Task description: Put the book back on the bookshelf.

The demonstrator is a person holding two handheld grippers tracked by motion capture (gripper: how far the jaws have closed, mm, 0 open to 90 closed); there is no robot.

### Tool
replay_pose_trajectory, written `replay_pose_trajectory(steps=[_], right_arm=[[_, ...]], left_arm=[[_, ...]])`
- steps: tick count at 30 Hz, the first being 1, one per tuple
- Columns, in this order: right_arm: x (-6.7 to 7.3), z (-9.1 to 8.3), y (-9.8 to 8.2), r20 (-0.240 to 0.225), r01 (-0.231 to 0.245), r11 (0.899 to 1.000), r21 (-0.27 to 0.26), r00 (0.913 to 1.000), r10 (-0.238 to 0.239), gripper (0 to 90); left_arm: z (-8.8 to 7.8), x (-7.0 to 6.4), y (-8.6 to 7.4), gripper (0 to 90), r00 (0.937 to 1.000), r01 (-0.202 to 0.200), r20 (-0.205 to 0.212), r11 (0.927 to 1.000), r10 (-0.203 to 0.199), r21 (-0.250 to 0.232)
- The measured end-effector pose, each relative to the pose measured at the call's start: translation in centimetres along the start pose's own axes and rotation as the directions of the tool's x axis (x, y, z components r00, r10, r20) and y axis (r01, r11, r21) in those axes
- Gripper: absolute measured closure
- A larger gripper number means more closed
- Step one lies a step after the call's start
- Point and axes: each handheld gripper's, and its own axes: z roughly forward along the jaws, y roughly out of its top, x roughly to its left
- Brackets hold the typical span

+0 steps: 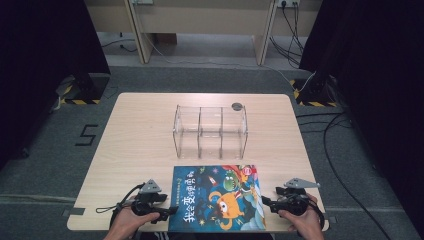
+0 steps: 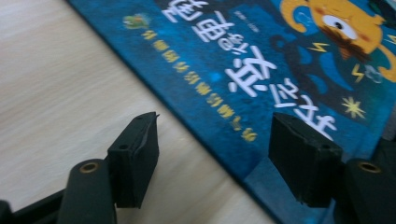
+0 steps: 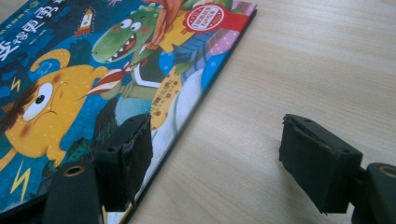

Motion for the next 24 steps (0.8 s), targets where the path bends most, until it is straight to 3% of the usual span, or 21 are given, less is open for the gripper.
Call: replay_pose_trajectory(steps=[3, 6, 13, 19, 24], right_arm=[[0.1, 0.1, 0.0, -0.003, 0.004, 1.0, 0.006, 1.0, -0.004, 26.6], [0.1, 0.2, 0.0, -0.004, 0.007, 1.0, 0.008, 1.0, -0.007, 26.7], [0.2, 0.4, 0.0, -0.01, -0.001, 1.0, 0.018, 0.9999, 0.001, 27.6], [0.1, 0.4, 0.0, -0.009, -0.015, 1.0, 0.015, 0.9998, 0.016, 28.1], [0.1, 0.5, 0.0, -0.016, -0.018, 1.0, 0.01, 0.9997, 0.018, 28.3]], left_arm=[[0.3, -0.5, 0.1, 35.5, 0.9997, 0.005, 0.024, 1.0, -0.005, 0.001], [0.3, -0.6, 0.2, 34.4, 0.9999, -0.009, 0.01, 0.9999, 0.009, 0.009], [0.9, -0.9, 0.6, 34.9, 0.9991, 0.008, 0.042, 1.0, -0.009, 0.002], [1.9, -2.3, 1.2, 36.1, 0.9963, -0.039, 0.077, 0.9992, 0.038, 0.012], [2.3, -2.7, 1.3, 37.2, 0.9947, -0.045, 0.093, 0.9989, 0.044, 0.009]])
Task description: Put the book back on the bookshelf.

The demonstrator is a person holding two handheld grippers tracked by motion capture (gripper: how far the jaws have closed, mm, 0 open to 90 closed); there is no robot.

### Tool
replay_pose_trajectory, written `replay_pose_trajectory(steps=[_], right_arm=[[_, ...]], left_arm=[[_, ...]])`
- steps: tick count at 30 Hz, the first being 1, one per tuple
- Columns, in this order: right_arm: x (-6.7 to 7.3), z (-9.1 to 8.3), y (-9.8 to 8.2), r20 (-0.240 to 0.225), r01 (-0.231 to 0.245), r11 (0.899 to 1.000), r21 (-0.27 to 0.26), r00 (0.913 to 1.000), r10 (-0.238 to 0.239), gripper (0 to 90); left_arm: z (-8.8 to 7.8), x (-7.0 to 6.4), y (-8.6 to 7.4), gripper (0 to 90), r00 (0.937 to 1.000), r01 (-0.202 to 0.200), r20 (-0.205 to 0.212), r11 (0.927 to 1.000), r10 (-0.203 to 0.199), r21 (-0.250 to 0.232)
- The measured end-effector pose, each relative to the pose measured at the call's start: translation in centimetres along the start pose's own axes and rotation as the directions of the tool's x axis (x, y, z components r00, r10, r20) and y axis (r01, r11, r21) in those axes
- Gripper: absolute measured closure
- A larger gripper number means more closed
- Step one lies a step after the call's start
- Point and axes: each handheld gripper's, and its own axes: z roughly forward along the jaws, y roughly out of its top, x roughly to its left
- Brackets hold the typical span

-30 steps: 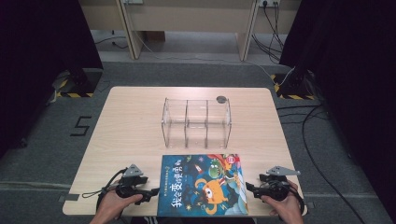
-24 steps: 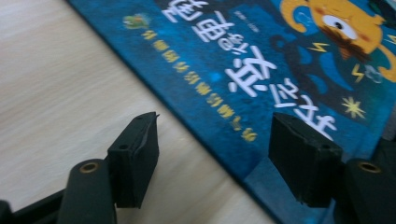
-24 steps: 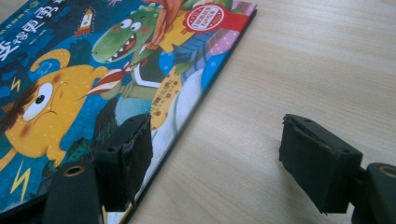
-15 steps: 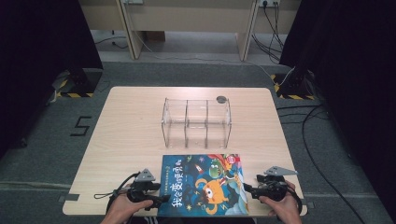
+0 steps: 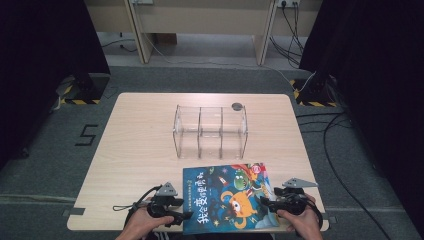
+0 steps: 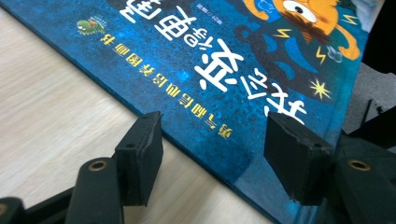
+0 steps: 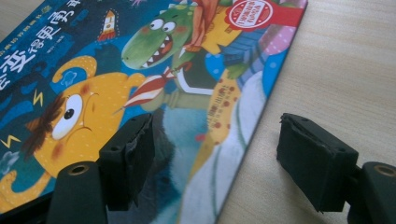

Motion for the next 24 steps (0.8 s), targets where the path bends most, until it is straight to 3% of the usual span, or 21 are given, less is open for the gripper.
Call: replay_pose_trajectory(steps=[4, 9, 11, 12, 13, 15, 19, 20, 21, 22, 23, 24], right_arm=[[-0.1, 0.1, 0.0, -0.017, -0.02, 1.0, -0.011, 0.9997, 0.02, 29.3], [-0.2, 0.0, -0.1, -0.016, -0.051, 0.998, -0.023, 0.9986, 0.051, 28.9], [-0.5, 0.0, -0.2, -0.043, -0.12, 0.992, -0.045, 0.9921, 0.118, 28.1], [-0.5, 0.0, -0.2, -0.043, -0.12, 0.992, -0.045, 0.9921, 0.118, 28.1], [-0.6, -0.1, -0.2, -0.053, -0.15, 0.987, -0.051, 0.9876, 0.148, 28.2], [-0.8, -0.1, -0.5, -0.073, -0.238, 0.967, -0.084, 0.9698, 0.233, 29.5], [-0.7, -0.1, -0.6, -0.077, -0.28, 0.955, -0.099, 0.9589, 0.273, 29.4], [-0.8, -0.2, -0.7, -0.086, -0.305, 0.947, -0.099, 0.9508, 0.298, 29.4], [-0.9, -0.4, -0.9, -0.1, -0.345, 0.933, -0.106, 0.9368, 0.335, 29.4], [-0.9, -0.6, -1.2, -0.136, -0.415, 0.903, -0.11, 0.9063, 0.4, 29.6], [-0.9, -0.6, -1.2, -0.136, -0.415, 0.903, -0.11, 0.9063, 0.4, 29.6], [-1.1, -0.7, -1.5, -0.156, -0.455, 0.883, -0.117, 0.8861, 0.437, 29.5]], left_arm=[[0.3, -0.5, 0.0, 37.3, 0.9998, -0.018, 0.007, 0.9998, 0.018, 0.003], [0.4, -0.6, 0.1, 37.4, 0.9999, -0.006, 0.013, 1.0, 0.006, -0.002], [0.5, -0.6, 0.1, 37.1, 0.9999, -0.002, 0.014, 1.0, 0.002, -0.003], [0.5, -0.6, 0.1, 36.6, 0.9999, -0.002, 0.014, 1.0, 0.002, -0.003], [0.5, -0.7, 0.1, 36.6, 0.9999, 0.002, 0.017, 1.0, -0.002, -0.005], [0.5, -0.7, 0.1, 36.0, 0.9999, 0.004, 0.015, 1.0, -0.004, -0.005], [0.5, -0.7, 0.1, 34.6, 0.9997, 0.015, 0.019, 0.9998, -0.015, -0.012], [0.5, -0.6, 0.0, 34.5, 0.9995, 0.021, 0.022, 0.9996, -0.021, -0.017], [0.5, -0.6, 0.0, 34.6, 0.9994, 0.025, 0.024, 0.9995, -0.024, -0.02], [0.5, -0.5, 0.0, 34.7, 0.9993, 0.026, 0.026, 0.9994, -0.026, -0.021], [0.5, -0.5, 0.0, 34.7, 0.9994, 0.023, 0.027, 0.9996, -0.022, -0.019], [0.5, -0.5, 0.0, 34.3, 0.9994, 0.022, 0.026, 0.9996, -0.021, -0.018]])
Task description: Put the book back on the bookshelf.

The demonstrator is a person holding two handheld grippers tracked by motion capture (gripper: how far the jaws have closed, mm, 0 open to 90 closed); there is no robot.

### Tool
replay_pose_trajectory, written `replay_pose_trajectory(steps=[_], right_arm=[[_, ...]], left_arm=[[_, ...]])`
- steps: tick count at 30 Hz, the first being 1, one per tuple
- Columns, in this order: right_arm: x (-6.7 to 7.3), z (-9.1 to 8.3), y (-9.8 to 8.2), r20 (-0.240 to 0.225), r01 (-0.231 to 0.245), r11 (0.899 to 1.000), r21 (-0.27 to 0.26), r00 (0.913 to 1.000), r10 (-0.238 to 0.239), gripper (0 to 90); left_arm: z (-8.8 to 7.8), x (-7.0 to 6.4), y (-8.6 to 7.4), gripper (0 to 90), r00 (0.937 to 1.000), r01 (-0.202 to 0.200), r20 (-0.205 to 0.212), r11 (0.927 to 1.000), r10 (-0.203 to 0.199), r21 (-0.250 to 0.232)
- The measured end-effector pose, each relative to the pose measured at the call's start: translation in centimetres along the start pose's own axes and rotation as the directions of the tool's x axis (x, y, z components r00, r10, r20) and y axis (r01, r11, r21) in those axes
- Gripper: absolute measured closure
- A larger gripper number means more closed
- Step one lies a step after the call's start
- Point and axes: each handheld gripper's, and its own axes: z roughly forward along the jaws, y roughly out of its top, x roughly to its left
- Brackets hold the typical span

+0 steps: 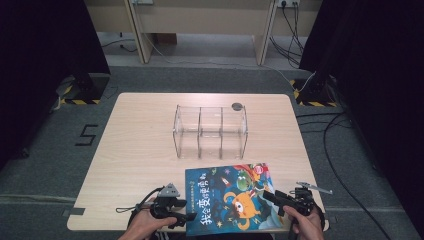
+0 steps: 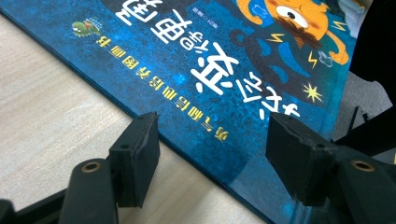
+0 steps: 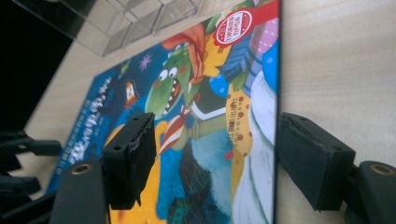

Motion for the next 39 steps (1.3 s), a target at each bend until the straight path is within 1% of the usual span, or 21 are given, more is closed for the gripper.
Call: replay_pose_trajectory(steps=[1, 2, 3, 4, 7, 9, 10, 11, 12, 13, 15, 16, 17, 19, 20, 23, 30, 33, 36, 37, 39], right_arm=[[0.0, 0.0, 0.0, 0.0, 0.0, 1.0, 0.0, 1.0, 0.0, 29.5], [0.0, -0.1, -0.1, -0.015, -0.054, 0.999, -0.003, 0.9984, 0.054, 29.6], [-0.3, -0.2, -0.2, -0.028, -0.07, 0.997, -0.017, 0.9972, 0.069, 29.6], [-0.5, -0.4, -0.6, -0.079, -0.162, 0.986, -0.027, 0.984, 0.16, 30.9], [-0.7, -0.7, -0.7, -0.108, -0.174, 0.984, -0.038, 0.9797, 0.169, 33.0], [-0.6, -0.9, -0.8, -0.145, -0.188, 0.981, -0.038, 0.9728, 0.181, 40.2], [-0.5, -0.8, -1.0, -0.196, -0.211, 0.977, -0.025, 0.9596, 0.202, 41.2], [-0.1, -0.9, -1.2, -0.205, -0.188, 0.981, -0.039, 0.9628, 0.177, 50.1], [-0.1, -0.9, -1.2, -0.205, -0.188, 0.981, -0.039, 0.9628, 0.177, 50.1], [0.5, -1.2, -0.9, -0.157, -0.053, 0.998, -0.031, 0.9865, 0.047, 54.0], [0.6, -1.2, -0.6, -0.115, 0.073, 0.997, -0.025, 0.9904, -0.076, 56.4], [0.6, -1.2, -0.6, -0.115, 0.073, 0.997, -0.025, 0.9904, -0.076, 56.4], [0.7, -1.3, -0.6, -0.118, 0.093, 0.995, -0.021, 0.9885, -0.094, 56.1], [1.0, -1.6, -0.3, -0.138, 0.182, 0.982, -0.048, 0.9726, -0.187, 55.6], [1.0, -1.6, -0.3, -0.138, 0.182, 0.982, -0.048, 0.9726, -0.187, 55.6], [1.2, -1.8, -0.1, -0.121, 0.265, 0.963, -0.055, 0.9554, -0.269, 54.1], [1.5, -2.0, 0.0, -0.119, 0.293, 0.954, -0.062, 0.947, -0.299, 53.6], [1.8, -2.3, 0.2, -0.103, 0.34, 0.937, -0.084, 0.9319, -0.348, 53.1], [1.9, -2.4, 0.2, -0.1, 0.343, 0.935, -0.091, 0.9308, -0.352, 52.9], [1.9, -2.5, 0.2, -0.088, 0.372, 0.922, -0.107, 0.92, -0.382, 52.8], [2.0, -2.6, 0.2, -0.091, 0.367, 0.924, -0.106, 0.9218, -0.377, 52.8]], left_arm=[[0.0, 0.0, 0.0, 34.3, 1.0, 0.001, 0.0, 1.0, -0.001, 0.0], [0.0, 0.0, 0.0, 33.9, 1.0, 0.002, 0.0, 1.0, -0.002, -0.003], [0.0, 0.0, -0.1, 33.9, 1.0, 0.004, 0.0, 1.0, -0.004, -0.006], [0.0, 0.0, 0.0, 33.7, 1.0, 0.007, 0.002, 1.0, -0.007, -0.004], [0.0, 0.1, 0.0, 33.4, 0.9998, 0.015, 0.012, 0.9999, -0.015, -0.002], [-0.1, 0.4, 0.0, 34.1, 0.999, 0.036, 0.025, 0.9993, -0.036, -0.006], [-0.1, 0.5, 0.0, 34.1, 0.9986, 0.044, 0.029, 0.999, -0.044, -0.006], [-0.2, 0.5, 0.0, 34.2, 0.9988, 0.039, 0.03, 0.9992, -0.039, -0.004], [-0.2, 0.5, 0.0, 34.1, 0.9988, 0.039, 0.03, 0.9992, -0.039, -0.004], [-0.1, 0.4, 0.0, 34.1, 0.9993, 0.027, 0.024, 0.9996, -0.027, -0.004], [-0.1, 0.5, 0.0, 33.7, 0.9991, 0.031, 0.03, 0.9995, -0.031, -0.006], [-0.1, 0.5, 0.0, 33.3, 0.9991, 0.031, 0.03, 0.9995, -0.031, -0.006], [-0.1, 0.5, 0.0, 33.5, 0.9988, 0.035, 0.034, 0.9994, -0.035, -0.009], [-0.2, 0.7, -0.1, 32.8, 0.9982, 0.041, 0.046, 0.999, -0.04, -0.018], [-0.2, 0.7, -0.1, 31.5, 0.9982, 0.041, 0.046, 0.999, -0.04, -0.018], [-0.2, 0.7, -0.2, 30.7, 0.9974, 0.05, 0.053, 0.9984, -0.049, -0.028], [-0.1, 0.9, -0.3, 30.7, 0.9974, 0.063, 0.039, 0.9969, -0.061, -0.047], [-0.1, 1.0, -0.2, 30.7, 0.9969, 0.071, 0.039, 0.9963, -0.069, -0.048], [0.0, 0.9, -0.2, 30.7, 0.9976, 0.067, 0.022, 0.996, -0.066, -0.058], [0.0, 0.8, -0.1, 30.7, 0.9981, 0.06, 0.016, 0.9968, -0.059, -0.054], [0.0, 0.8, -0.1, 30.7, 0.9983, 0.058, 0.014, 0.9969, -0.057, -0.053]])
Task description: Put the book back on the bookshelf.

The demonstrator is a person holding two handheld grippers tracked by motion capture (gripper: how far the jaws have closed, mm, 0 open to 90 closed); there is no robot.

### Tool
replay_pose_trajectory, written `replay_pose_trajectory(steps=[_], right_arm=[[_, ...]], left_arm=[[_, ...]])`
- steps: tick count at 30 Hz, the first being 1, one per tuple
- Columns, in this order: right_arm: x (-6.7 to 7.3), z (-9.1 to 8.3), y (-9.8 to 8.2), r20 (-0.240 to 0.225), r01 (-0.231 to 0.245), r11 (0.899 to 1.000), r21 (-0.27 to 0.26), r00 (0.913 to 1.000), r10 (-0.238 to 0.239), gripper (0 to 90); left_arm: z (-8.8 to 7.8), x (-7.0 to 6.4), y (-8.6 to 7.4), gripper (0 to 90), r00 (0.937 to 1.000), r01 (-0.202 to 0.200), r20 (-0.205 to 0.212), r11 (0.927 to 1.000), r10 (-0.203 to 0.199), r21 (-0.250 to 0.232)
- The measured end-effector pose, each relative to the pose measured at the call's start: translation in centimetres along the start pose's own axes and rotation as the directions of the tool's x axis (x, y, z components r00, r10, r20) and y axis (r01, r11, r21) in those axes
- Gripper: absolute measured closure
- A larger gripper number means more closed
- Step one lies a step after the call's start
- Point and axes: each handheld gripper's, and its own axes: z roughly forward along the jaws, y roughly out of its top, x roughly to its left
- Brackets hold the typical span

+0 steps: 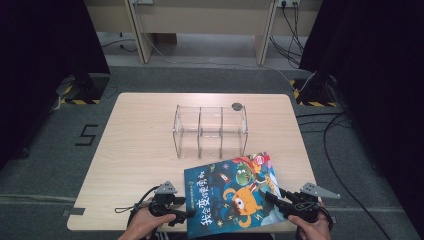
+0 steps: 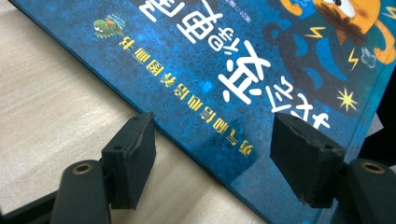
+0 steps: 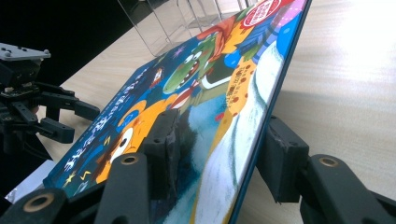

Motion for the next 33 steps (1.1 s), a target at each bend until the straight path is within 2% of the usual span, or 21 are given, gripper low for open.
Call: replay_pose_trajectory(steps=[2, 5, 7, 9, 16, 22, 24, 25, 26, 27, 29, 30, 33], right_arm=[[0.0, 0.0, 0.0, 0.0, 0.008, 1.0, -0.007, 1.0, -0.008, 52.8], [0.2, -0.5, 0.1, 0.001, 0.072, 0.997, -0.041, 0.9974, -0.072, 52.6], [0.4, -0.7, 0.3, 0.007, 0.092, 0.995, -0.049, 0.9957, -0.092, 52.6], [0.4, -0.7, 0.2, 0.003, 0.093, 0.994, -0.054, 0.9957, -0.093, 52.6], [0.4, -1.0, 0.1, -0.006, 0.124, 0.99, -0.074, 0.9922, -0.125, 52.6], [-0.1, -1.3, -0.2, -0.001, 0.116, 0.99, -0.076, 0.9932, -0.117, 52.5], [-0.4, -1.2, -0.3, -0.003, 0.1, 0.993, -0.068, 0.995, -0.1, 52.5], [-0.7, -1.1, -0.5, -0.003, 0.074, 0.996, -0.052, 0.9972, -0.075, 52.5], [-0.7, -1.1, -0.5, -0.003, 0.074, 0.996, -0.052, 0.9972, -0.075, 52.5], [-0.7, -1.1, -0.6, 0.0, 0.047, 0.998, -0.036, 0.9989, -0.047, 52.3], [-1.2, -0.9, -0.8, 0.011, 0.034, 0.999, -0.019, 0.9994, -0.034, 52.1], [-1.3, -0.8, -1.0, 0.02, 0.003, 1.0, -0.003, 0.9998, -0.003, 51.8], [-1.5, -0.7, -1.0, 0.024, -0.003, 1.0, 0.005, 0.9997, 0.003, 51.7]], left_arm=[[0.0, 0.0, 0.0, 30.9, 1.0, 0.002, -0.005, 1.0, -0.002, -0.006], [0.1, 0.1, 0.1, 31.7, 1.0, 0.0, -0.009, 1.0, 0.0, -0.007], [0.2, 0.1, 0.2, 31.8, 0.9999, -0.002, -0.016, 0.9999, 0.002, -0.01], [0.2, 0.1, 0.2, 32.2, 0.9998, -0.009, -0.019, 0.9999, 0.009, -0.008], [0.8, 0.4, 0.7, 30.1, 0.9996, 0.02, 0.018, 0.9996, -0.02, -0.02], [1.2, 0.6, 1.3, 31.6, 0.9983, 0.045, 0.039, 0.9989, -0.044, -0.017], [1.4, 0.7, 1.4, 32.6, 0.9969, 0.06, 0.052, 0.9979, -0.059, -0.025], [1.4, 0.8, 1.5, 33.8, 0.9967, 0.06, 0.057, 0.998, -0.058, -0.019], [1.4, 0.8, 1.5, 34.0, 0.9967, 0.06, 0.057, 0.998, -0.058, -0.019], [1.5, 0.8, 1.6, 34.0, 0.9968, 0.055, 0.059, 0.9983, -0.054, -0.016], [1.6, 0.7, 1.7, 34.7, 0.9968, 0.056, 0.057, 0.9983, -0.055, -0.015], [1.6, 0.7, 1.7, 35.3, 0.9964, 0.064, 0.058, 0.9978, -0.063, -0.019], [1.6, 0.7, 1.7, 36.3, 0.9962, 0.064, 0.061, 0.9975, -0.062, -0.031]])
